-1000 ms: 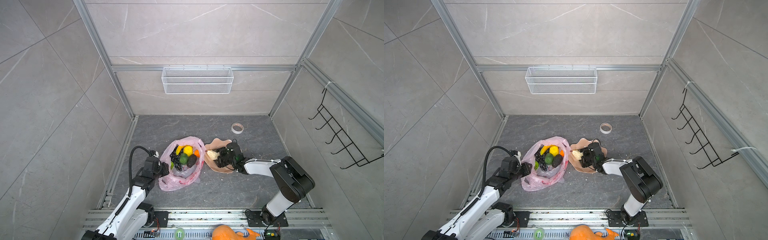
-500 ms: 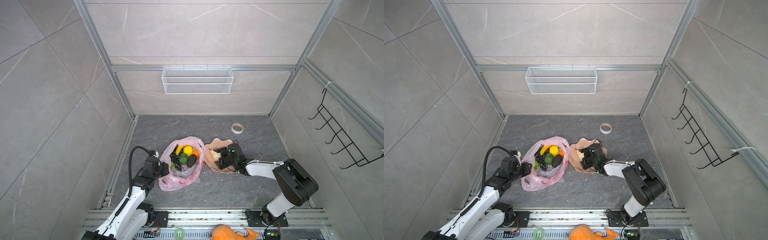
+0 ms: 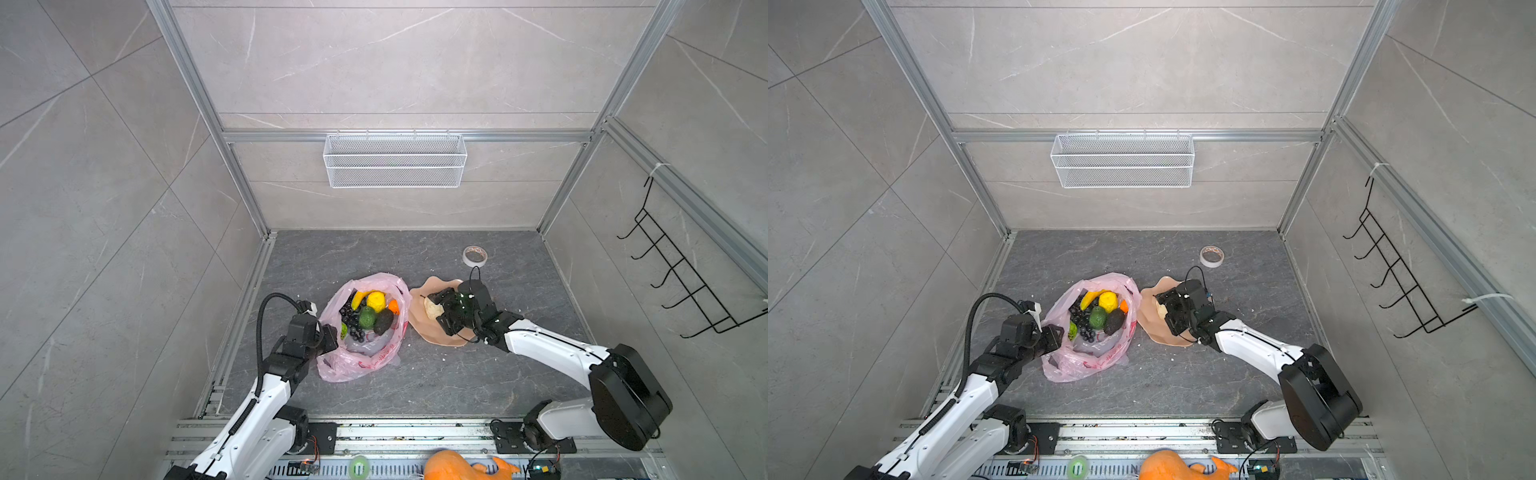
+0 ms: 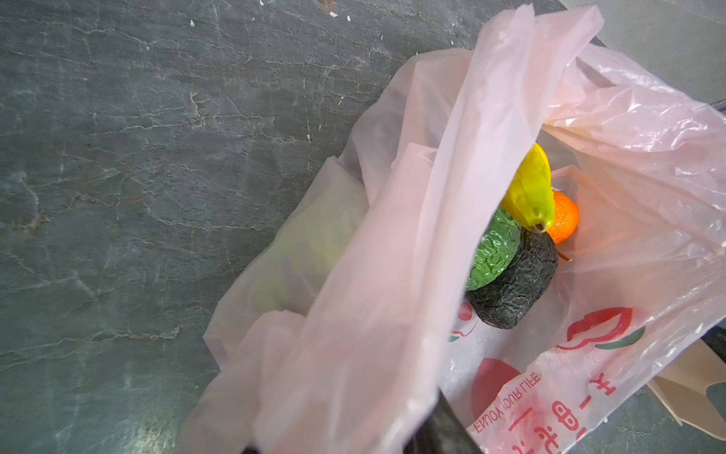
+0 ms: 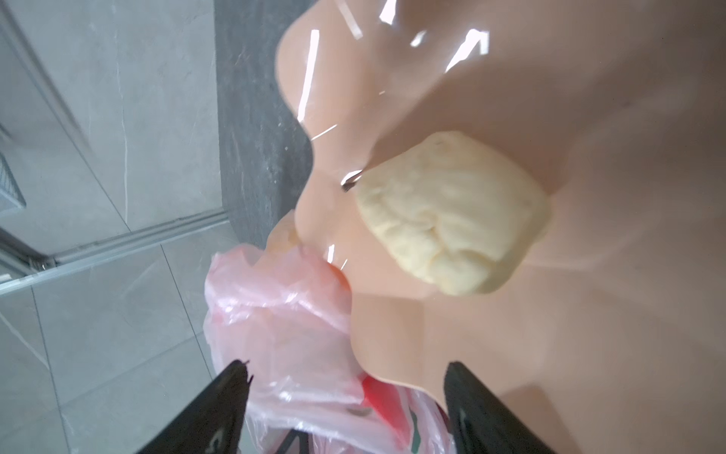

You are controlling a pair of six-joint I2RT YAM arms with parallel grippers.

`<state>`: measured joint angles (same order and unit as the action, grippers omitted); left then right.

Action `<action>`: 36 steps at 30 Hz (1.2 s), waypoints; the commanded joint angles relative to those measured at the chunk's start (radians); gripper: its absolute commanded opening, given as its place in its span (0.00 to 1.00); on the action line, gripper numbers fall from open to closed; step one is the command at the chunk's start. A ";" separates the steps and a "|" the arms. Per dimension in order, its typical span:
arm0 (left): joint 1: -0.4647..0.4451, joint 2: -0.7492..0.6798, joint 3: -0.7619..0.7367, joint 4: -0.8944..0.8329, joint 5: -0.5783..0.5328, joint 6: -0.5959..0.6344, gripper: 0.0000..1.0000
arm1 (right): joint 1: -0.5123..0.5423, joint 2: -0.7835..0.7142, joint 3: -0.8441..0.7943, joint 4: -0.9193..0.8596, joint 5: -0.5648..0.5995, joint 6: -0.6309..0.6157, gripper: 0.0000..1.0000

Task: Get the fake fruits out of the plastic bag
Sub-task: 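Move the right gripper back into the bag above the dark avocado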

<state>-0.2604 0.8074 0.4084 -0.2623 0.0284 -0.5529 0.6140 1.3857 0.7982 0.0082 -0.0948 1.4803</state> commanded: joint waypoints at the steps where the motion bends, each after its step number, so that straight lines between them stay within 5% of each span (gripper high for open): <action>1: -0.005 -0.018 0.003 -0.024 -0.015 0.000 0.34 | 0.096 -0.033 0.096 -0.210 0.126 -0.193 0.80; 7: -0.005 -0.022 0.011 -0.108 -0.033 -0.049 0.33 | 0.291 0.081 0.285 -0.329 0.244 -0.325 0.77; 12: -0.004 -0.045 -0.002 -0.082 -0.031 -0.034 0.33 | 0.359 0.262 0.461 -0.378 0.234 -0.380 0.75; 24: -0.007 -0.104 -0.026 -0.066 -0.013 -0.025 0.33 | 0.392 0.511 0.621 -0.475 0.286 -0.392 0.66; 36: -0.006 -0.113 -0.031 -0.063 -0.007 -0.022 0.33 | 0.400 0.691 0.754 -0.566 0.328 -0.389 0.70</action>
<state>-0.2623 0.7082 0.3809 -0.3435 0.0093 -0.5804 1.0088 2.0380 1.5074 -0.4965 0.2024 1.1053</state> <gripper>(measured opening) 0.329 0.699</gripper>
